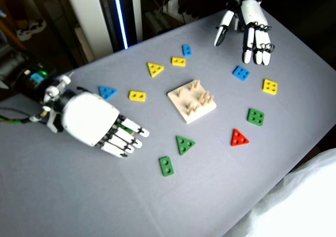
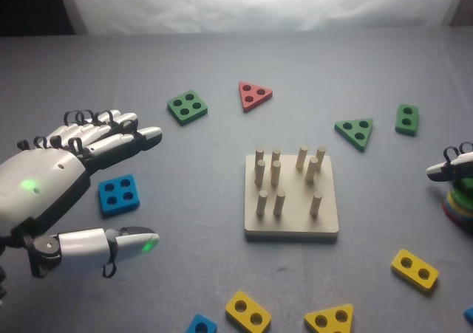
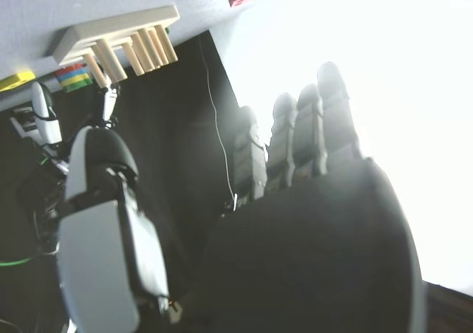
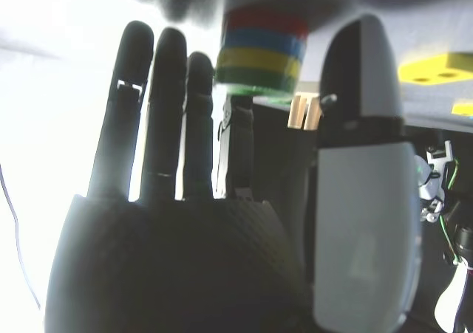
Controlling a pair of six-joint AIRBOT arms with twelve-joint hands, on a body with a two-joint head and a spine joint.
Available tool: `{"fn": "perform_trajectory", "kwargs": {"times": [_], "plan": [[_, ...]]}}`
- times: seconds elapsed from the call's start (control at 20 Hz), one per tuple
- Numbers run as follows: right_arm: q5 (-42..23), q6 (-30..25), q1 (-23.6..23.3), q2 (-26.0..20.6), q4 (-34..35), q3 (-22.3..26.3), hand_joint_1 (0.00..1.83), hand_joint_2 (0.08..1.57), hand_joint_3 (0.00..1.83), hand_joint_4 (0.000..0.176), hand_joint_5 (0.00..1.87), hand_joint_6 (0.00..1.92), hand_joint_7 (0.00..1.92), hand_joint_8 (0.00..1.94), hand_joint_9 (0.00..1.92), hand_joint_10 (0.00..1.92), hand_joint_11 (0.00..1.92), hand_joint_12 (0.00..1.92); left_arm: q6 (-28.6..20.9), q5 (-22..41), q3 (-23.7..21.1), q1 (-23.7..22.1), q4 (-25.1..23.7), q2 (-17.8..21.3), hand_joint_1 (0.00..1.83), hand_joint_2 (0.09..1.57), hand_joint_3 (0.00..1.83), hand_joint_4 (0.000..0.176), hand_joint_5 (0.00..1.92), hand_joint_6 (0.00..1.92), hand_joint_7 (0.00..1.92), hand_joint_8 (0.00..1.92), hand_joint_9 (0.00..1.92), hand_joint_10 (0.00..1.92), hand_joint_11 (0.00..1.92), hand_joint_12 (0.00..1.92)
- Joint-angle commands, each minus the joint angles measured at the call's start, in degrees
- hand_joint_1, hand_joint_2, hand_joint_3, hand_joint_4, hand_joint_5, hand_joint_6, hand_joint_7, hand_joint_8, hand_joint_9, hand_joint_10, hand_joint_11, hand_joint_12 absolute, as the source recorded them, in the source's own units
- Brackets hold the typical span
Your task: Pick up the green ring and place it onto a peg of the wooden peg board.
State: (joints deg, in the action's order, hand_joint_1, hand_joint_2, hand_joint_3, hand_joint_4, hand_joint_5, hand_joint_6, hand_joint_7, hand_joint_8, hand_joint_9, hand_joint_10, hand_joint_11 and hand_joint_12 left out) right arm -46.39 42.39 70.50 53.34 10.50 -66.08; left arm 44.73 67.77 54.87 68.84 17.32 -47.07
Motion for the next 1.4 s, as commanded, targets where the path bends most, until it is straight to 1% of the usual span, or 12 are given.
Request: {"fn": "perform_trajectory", "kwargs": {"times": [0.0, 0.25, 0.3, 0.45, 0.5, 0.55, 0.6, 0.9, 1.15, 1.2, 1.25, 1.35], "plan": [[-5.3, 0.1, -0.7, 0.1, 0.8, -0.4, 1.13, 0.96, 0.0, 0.074, 0.6, 0.0, 0.68, 0.01, 0.73, 0.01, 0.33, 1.0, -0.4, 6.8, 0.0, -0.5, -0.9, -0.6, 0.74, 0.98, 0.0, 0.103, 0.32, 0.01, 0.12, 0.0, 0.08, 0.01, 0.0, 0.34], [-4.7, 0.3, -0.9, 0.5, 0.7, -0.7, 1.12, 0.99, 0.0, 0.0, 0.73, 0.0, 0.91, 0.02, 0.98, 0.06, 0.53, 1.09, -1.2, 6.2, 0.3, -0.5, -1.4, -0.5, 0.73, 0.96, 0.0, 0.112, 0.32, 0.0, 0.13, 0.0, 0.07, 0.0, 0.0, 0.3], [-4.7, 0.3, -0.9, 0.5, 0.7, -0.7, 1.16, 0.99, 0.0, 0.0, 0.78, 0.01, 0.99, 0.03, 1.06, 0.07, 0.6, 1.03, -1.2, 6.3, 0.3, -0.5, -1.4, -0.6, 0.71, 0.94, 0.0, 0.121, 0.33, 0.0, 0.15, 0.0, 0.09, 0.0, 0.0, 0.36], [-4.6, 0.3, -1.1, 0.7, 0.6, -0.7, 1.36, 1.05, 0.0, 0.0, 0.91, 0.01, 1.08, 0.83, 1.24, 0.11, 0.75, 1.17, -1.2, 6.1, 0.3, -0.5, -1.4, -0.6, 0.69, 0.93, 0.0, 0.112, 0.34, 0.0, 0.16, 0.0, 0.1, 0.0, 0.0, 0.36], [-4.7, 0.3, -1.3, 0.7, 0.3, -0.6, 1.36, 1.06, 0.0, 0.0, 0.92, 0.01, 1.07, 0.85, 1.23, 0.11, 0.74, 1.18, -1.2, 6.0, 0.3, -0.5, -1.4, -0.6, 0.69, 0.93, 0.0, 0.113, 0.34, 0.0, 0.15, 0.0, 0.1, 0.0, 0.0, 0.36], [-4.7, 0.3, -1.7, 0.8, 0.0, -0.6, 1.28, 1.05, 0.01, 0.0, 1.02, 0.62, 1.18, 0.74, 1.3, 0.16, 0.84, 1.17, -1.2, 6.1, 0.3, -0.5, -1.4, -0.6, 0.7, 0.9, 0.0, 0.113, 0.36, 0.0, 0.17, 0.0, 0.13, 0.01, 0.0, 0.42], [-4.8, 0.3, -2.7, 0.9, -0.9, -0.4, 1.37, 1.03, 0.01, 0.0, 1.09, 0.76, 1.14, 0.63, 1.16, 0.78, 1.0, 1.07, -1.2, 6.1, 0.3, -0.5, -1.4, -0.5, 0.69, 0.9, 0.0, 0.117, 0.35, 0.0, 0.16, 0.0, 0.11, 0.01, 0.0, 0.38], [-5.7, -1.0, -10.8, 2.5, -10.5, -0.1, 1.38, 1.06, 0.0, 0.0, 1.08, 0.85, 1.06, 0.68, 1.04, 1.0, 0.93, 0.85, -1.2, 6.3, 0.4, -0.5, -1.4, -0.6, 0.69, 0.88, 0.0, 0.14, 0.33, 0.0, 0.18, 0.0, 0.13, 0.0, 0.0, 0.33], [-6.1, -5.9, -16.6, 4.5, -19.5, -0.9, 1.25, 1.05, 0.0, 0.003, 1.17, 0.58, 1.1, 0.87, 1.18, 0.54, 0.94, 1.18, -1.2, 6.3, 0.5, -0.5, -1.4, -0.8, 0.74, 0.87, 0.0, 0.122, 0.35, 0.0, 0.17, 0.0, 0.14, 0.0, 0.0, 0.38], [-6.3, -7.0, -17.3, 5.0, -21.2, -1.0, 1.27, 1.06, 0.0, 0.0, 1.25, 0.31, 1.03, 1.12, 1.16, 1.14, 1.08, 1.54, -1.2, 6.3, 0.5, -0.5, -1.3, -0.8, 0.73, 0.88, 0.0, 0.115, 0.35, 0.0, 0.18, 0.0, 0.14, 0.0, 0.0, 0.41], [-6.4, -7.9, -18.3, 5.7, -23.1, -1.2, 1.28, 1.05, 0.0, 0.0, 1.3, 0.21, 1.07, 1.07, 1.08, 1.29, 1.06, 1.6, -1.2, 6.3, 0.6, -0.4, -1.3, -0.9, 0.7, 0.89, 0.0, 0.127, 0.34, 0.0, 0.17, 0.0, 0.13, 0.0, 0.0, 0.4], [-6.3, -8.9, -19.1, 6.8, -24.6, -1.8, 1.28, 1.04, 0.0, 0.0, 1.29, 0.26, 1.09, 1.0, 1.09, 0.91, 0.99, 1.23, -1.3, 6.3, 0.6, -0.4, -1.4, -0.9, 0.73, 0.89, 0.0, 0.122, 0.35, 0.0, 0.18, 0.0, 0.13, 0.0, 0.0, 0.42]]}}
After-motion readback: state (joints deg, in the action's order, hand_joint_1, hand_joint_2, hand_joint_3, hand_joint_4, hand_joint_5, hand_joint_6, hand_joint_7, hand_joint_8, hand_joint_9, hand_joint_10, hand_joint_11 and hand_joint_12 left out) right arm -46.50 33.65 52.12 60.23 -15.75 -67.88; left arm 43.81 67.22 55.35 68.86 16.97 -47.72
